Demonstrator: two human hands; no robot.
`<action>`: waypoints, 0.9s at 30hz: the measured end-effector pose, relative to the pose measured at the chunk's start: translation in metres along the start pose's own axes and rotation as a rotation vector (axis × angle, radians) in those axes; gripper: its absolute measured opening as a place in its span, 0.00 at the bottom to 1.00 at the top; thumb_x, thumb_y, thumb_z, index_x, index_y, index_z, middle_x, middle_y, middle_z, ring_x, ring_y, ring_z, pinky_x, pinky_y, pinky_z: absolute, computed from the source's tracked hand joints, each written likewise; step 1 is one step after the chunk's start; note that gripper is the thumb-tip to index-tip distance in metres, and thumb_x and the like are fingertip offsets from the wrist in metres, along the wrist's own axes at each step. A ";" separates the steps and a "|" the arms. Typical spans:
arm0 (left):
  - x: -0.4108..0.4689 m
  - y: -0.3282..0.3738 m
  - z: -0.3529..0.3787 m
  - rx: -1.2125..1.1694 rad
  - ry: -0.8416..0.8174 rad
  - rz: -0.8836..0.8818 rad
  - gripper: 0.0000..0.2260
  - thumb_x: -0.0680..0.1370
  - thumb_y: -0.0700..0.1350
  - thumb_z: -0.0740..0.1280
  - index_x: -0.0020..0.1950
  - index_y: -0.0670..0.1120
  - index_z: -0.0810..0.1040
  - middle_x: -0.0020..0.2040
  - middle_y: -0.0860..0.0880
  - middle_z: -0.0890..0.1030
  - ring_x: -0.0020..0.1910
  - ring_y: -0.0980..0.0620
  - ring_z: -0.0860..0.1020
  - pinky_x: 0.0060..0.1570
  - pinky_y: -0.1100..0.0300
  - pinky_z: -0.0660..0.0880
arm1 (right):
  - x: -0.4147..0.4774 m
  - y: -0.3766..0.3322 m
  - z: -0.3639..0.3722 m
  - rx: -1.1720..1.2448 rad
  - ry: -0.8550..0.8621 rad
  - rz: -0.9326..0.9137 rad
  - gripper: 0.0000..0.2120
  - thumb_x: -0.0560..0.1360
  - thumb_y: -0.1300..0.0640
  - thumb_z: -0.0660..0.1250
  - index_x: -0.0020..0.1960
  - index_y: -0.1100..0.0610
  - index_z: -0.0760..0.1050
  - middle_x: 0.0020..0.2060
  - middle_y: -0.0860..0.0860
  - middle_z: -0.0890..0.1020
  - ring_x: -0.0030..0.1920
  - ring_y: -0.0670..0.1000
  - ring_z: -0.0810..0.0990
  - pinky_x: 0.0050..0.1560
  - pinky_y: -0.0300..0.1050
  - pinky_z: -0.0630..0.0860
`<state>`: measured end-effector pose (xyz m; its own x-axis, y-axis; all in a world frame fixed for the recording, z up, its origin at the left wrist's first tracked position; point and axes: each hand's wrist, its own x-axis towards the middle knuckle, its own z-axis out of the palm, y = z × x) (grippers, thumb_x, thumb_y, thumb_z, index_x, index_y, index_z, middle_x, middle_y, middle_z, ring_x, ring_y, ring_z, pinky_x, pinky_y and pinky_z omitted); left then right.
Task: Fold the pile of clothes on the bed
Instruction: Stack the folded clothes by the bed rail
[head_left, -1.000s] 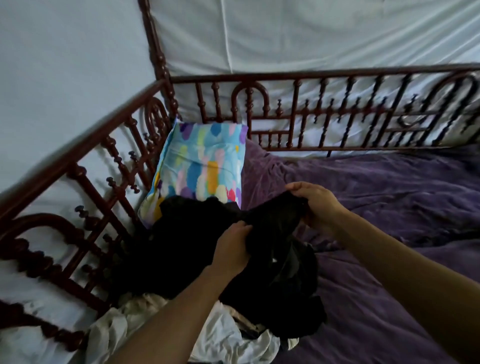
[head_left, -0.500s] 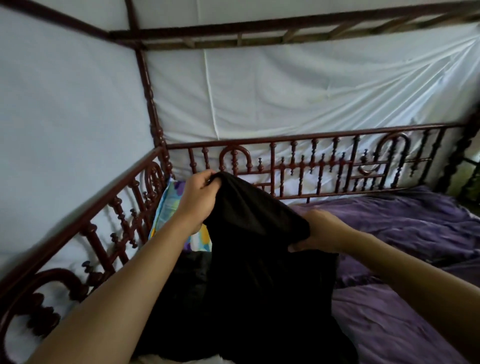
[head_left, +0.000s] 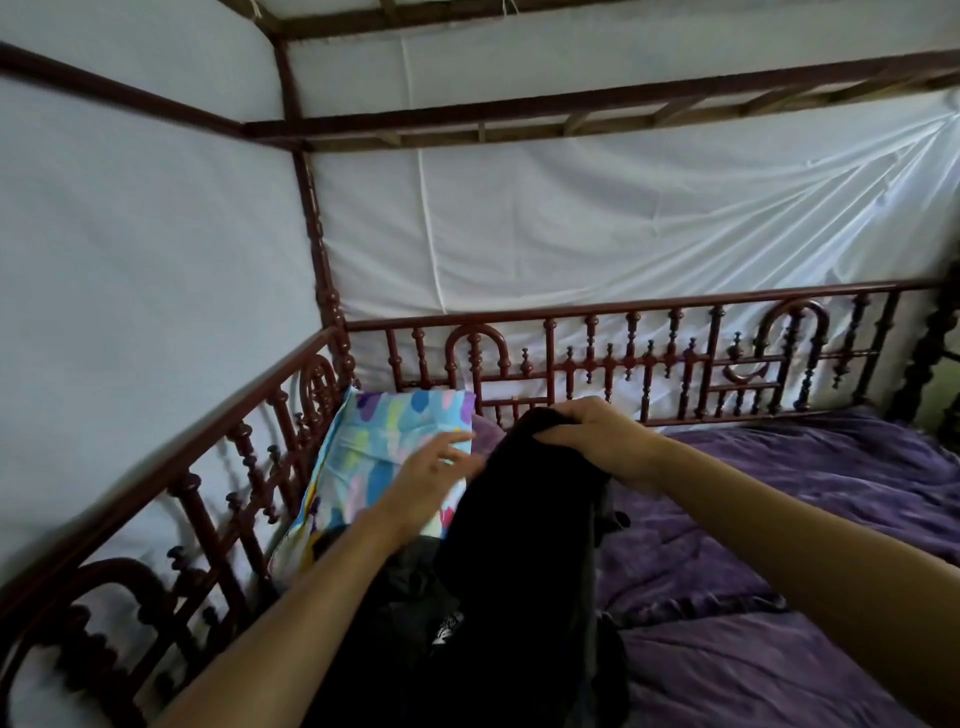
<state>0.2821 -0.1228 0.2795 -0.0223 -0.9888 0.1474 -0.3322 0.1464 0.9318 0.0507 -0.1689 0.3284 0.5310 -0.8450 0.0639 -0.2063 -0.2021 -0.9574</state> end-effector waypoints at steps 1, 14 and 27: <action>-0.004 -0.004 0.015 0.021 -0.079 0.003 0.19 0.66 0.58 0.73 0.54 0.57 0.77 0.47 0.55 0.80 0.47 0.57 0.78 0.46 0.67 0.73 | 0.001 -0.004 0.002 -0.031 0.001 -0.011 0.07 0.77 0.60 0.67 0.50 0.59 0.83 0.46 0.58 0.85 0.47 0.58 0.84 0.51 0.49 0.81; 0.039 0.042 0.052 -0.099 0.179 0.114 0.08 0.75 0.49 0.63 0.42 0.51 0.82 0.38 0.49 0.83 0.39 0.52 0.81 0.39 0.59 0.75 | -0.025 0.033 -0.099 -0.736 -0.124 0.114 0.13 0.61 0.52 0.80 0.41 0.45 0.78 0.37 0.44 0.82 0.38 0.41 0.81 0.41 0.37 0.74; 0.040 0.072 0.005 0.628 0.163 0.251 0.11 0.66 0.40 0.76 0.32 0.52 0.76 0.29 0.54 0.78 0.30 0.61 0.77 0.34 0.61 0.69 | -0.027 0.059 -0.143 -0.287 0.459 0.045 0.13 0.79 0.61 0.62 0.38 0.55 0.78 0.24 0.45 0.75 0.25 0.43 0.72 0.26 0.37 0.64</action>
<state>0.2530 -0.1523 0.3506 -0.0439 -0.9031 0.4272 -0.8193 0.2772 0.5019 -0.0936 -0.2286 0.3104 0.1160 -0.9724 0.2026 -0.4708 -0.2334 -0.8508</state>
